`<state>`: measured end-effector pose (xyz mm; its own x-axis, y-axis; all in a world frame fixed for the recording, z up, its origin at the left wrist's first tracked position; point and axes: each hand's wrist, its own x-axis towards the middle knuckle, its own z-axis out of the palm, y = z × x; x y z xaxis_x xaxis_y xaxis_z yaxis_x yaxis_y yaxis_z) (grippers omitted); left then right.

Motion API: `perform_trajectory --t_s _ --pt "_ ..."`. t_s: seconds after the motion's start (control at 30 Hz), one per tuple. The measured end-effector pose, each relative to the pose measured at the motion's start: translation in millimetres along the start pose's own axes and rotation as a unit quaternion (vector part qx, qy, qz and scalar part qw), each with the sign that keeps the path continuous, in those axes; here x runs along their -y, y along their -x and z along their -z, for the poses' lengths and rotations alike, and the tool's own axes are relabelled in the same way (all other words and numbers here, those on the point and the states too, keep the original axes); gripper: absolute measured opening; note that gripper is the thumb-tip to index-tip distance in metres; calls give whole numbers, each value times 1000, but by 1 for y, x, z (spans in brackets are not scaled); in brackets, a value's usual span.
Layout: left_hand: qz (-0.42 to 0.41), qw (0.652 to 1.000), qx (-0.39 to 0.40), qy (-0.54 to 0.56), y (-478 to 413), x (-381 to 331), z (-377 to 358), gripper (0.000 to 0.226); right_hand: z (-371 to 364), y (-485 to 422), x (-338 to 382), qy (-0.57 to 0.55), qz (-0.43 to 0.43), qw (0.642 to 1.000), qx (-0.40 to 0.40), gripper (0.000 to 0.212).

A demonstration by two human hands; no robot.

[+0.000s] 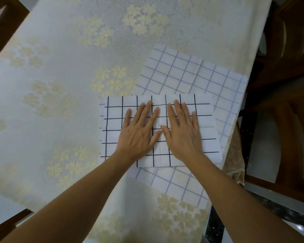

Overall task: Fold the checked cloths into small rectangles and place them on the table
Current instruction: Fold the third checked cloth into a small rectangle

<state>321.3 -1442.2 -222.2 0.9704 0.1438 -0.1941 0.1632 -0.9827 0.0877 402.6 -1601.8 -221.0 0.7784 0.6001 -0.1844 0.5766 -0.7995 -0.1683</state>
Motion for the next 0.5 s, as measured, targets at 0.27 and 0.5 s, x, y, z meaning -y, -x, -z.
perform_trajectory --t_s 0.27,0.5 --pt "35 999 -14 22 13 46 -3 71 1 17 -77 17 -83 996 1 77" --pt "34 999 -32 27 -10 23 0 73 5 -16 -24 7 -2 1000 -23 76"
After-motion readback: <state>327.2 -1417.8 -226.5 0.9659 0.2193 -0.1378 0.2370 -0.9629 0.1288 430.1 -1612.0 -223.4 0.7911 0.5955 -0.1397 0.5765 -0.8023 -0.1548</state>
